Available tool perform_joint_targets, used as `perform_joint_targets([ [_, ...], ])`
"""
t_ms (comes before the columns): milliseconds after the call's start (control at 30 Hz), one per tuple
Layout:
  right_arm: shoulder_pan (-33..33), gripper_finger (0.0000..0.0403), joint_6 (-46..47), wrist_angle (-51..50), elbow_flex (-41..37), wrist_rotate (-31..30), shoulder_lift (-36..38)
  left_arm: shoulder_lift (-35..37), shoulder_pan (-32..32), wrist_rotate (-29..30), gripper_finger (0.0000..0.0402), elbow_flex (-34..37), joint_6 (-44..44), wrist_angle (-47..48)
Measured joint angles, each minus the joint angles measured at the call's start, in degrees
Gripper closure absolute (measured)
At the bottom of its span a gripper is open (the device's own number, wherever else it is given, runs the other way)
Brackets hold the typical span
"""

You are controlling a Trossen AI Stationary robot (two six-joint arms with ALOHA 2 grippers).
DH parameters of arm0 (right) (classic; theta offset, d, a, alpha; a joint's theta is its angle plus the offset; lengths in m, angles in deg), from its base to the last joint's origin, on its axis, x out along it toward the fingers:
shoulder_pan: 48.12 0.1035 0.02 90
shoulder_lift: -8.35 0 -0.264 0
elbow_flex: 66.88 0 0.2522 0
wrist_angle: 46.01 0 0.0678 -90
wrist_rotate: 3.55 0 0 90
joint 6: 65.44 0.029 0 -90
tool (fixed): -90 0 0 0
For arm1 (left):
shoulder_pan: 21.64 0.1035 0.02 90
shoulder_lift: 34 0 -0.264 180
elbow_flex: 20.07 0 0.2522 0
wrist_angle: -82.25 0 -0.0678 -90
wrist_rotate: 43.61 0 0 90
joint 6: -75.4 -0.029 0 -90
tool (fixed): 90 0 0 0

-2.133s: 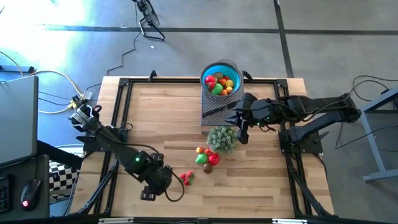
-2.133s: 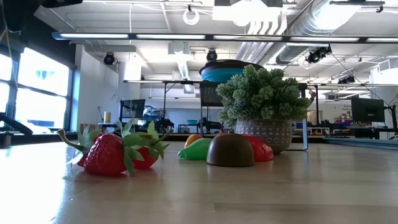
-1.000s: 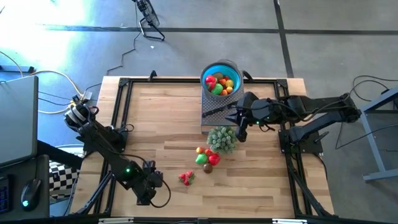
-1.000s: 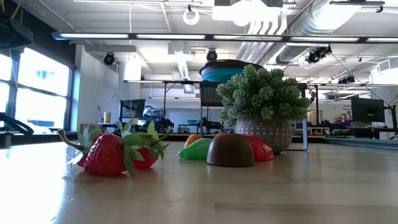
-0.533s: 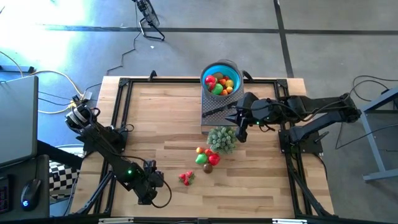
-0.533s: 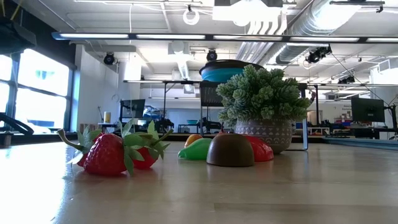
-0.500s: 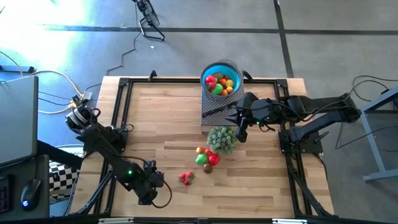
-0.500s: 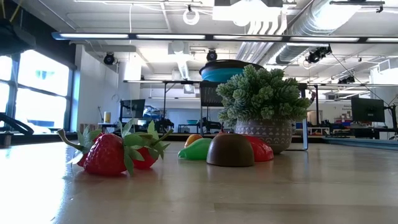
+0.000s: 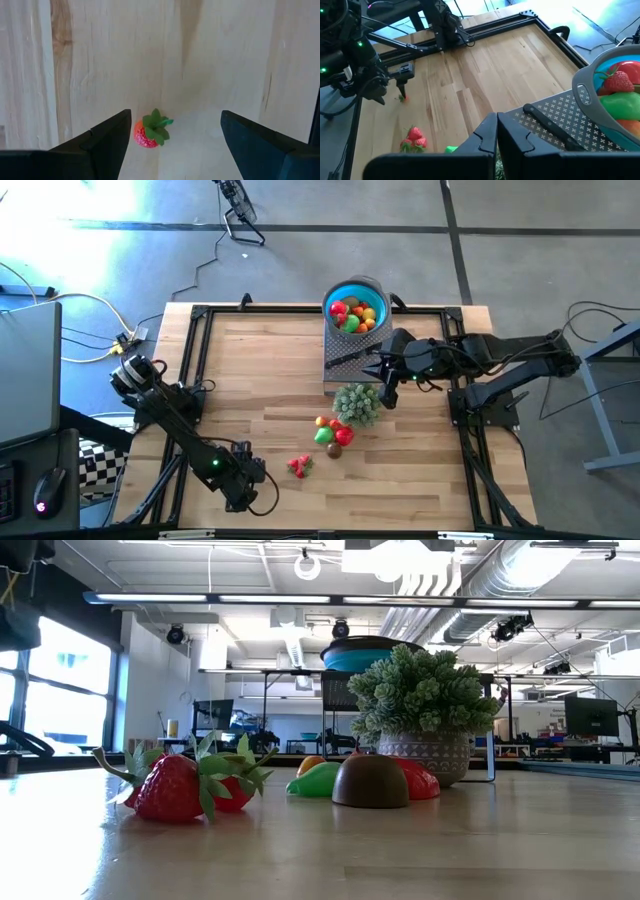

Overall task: Pick & Place Fruit
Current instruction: Put the red strawberry into the blue strainer bowl

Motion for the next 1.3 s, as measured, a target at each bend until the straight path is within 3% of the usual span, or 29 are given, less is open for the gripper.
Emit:
perform_joint_targets([
  [667,0.0,0.0398,0.0,-0.1,0.0,0.0,0.0,0.0,0.0,0.4,0.0105,0.0,0.9,0.8],
  [1300,0.0,0.0398,0.0,-0.1,0.0,0.0,0.0,0.0,0.0,0.3,0.0265,0.0,0.9,0.3],
])
